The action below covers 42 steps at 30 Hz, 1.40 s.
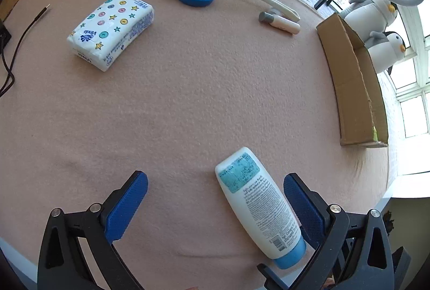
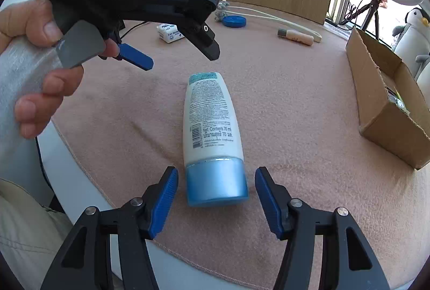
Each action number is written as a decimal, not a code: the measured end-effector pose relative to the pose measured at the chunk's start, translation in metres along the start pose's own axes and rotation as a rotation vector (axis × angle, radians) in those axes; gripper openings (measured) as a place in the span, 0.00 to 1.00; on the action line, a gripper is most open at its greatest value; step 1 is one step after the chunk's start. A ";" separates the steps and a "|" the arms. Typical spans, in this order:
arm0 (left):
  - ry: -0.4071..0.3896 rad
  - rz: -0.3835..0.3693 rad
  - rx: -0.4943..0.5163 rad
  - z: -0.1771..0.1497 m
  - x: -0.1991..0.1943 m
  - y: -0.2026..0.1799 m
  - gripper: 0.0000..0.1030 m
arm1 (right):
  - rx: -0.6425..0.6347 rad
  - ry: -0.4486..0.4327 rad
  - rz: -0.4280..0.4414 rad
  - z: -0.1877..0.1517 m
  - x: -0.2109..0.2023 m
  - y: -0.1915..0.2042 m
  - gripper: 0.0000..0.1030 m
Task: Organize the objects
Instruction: 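Lift the lotion bottle with the right gripper and carry it to the box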
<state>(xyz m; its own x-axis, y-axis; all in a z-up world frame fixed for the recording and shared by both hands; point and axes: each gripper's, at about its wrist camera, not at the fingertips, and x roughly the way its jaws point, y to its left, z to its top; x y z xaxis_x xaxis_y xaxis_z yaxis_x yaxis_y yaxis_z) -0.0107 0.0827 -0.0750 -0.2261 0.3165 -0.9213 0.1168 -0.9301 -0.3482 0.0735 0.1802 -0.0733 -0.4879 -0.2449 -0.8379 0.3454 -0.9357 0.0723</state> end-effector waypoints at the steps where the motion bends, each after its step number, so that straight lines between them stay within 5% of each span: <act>1: 0.011 -0.012 0.003 -0.003 0.003 -0.003 0.99 | 0.018 0.007 0.018 -0.001 0.002 -0.002 0.54; 5: 0.022 -0.012 0.009 -0.010 0.008 -0.012 0.99 | 0.059 -0.005 0.051 -0.001 0.003 -0.008 0.40; 14: -0.009 0.044 0.043 -0.013 0.013 -0.027 0.95 | -0.003 -0.020 0.015 -0.002 0.005 0.009 0.38; 20: -0.045 0.130 0.086 -0.017 0.004 -0.029 0.58 | -0.025 -0.029 0.004 -0.003 0.006 0.016 0.38; 31: -0.049 0.089 0.042 -0.006 -0.002 -0.019 0.55 | -0.019 -0.058 -0.001 0.003 0.003 0.015 0.37; 42: -0.138 0.066 0.081 0.016 -0.041 -0.043 0.54 | -0.012 -0.148 -0.034 0.028 -0.015 0.009 0.37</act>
<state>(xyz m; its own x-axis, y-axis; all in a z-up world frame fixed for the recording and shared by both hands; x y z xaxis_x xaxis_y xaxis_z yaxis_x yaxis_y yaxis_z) -0.0216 0.1067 -0.0197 -0.3517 0.2306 -0.9072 0.0585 -0.9619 -0.2672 0.0614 0.1681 -0.0454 -0.6122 -0.2485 -0.7507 0.3358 -0.9412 0.0376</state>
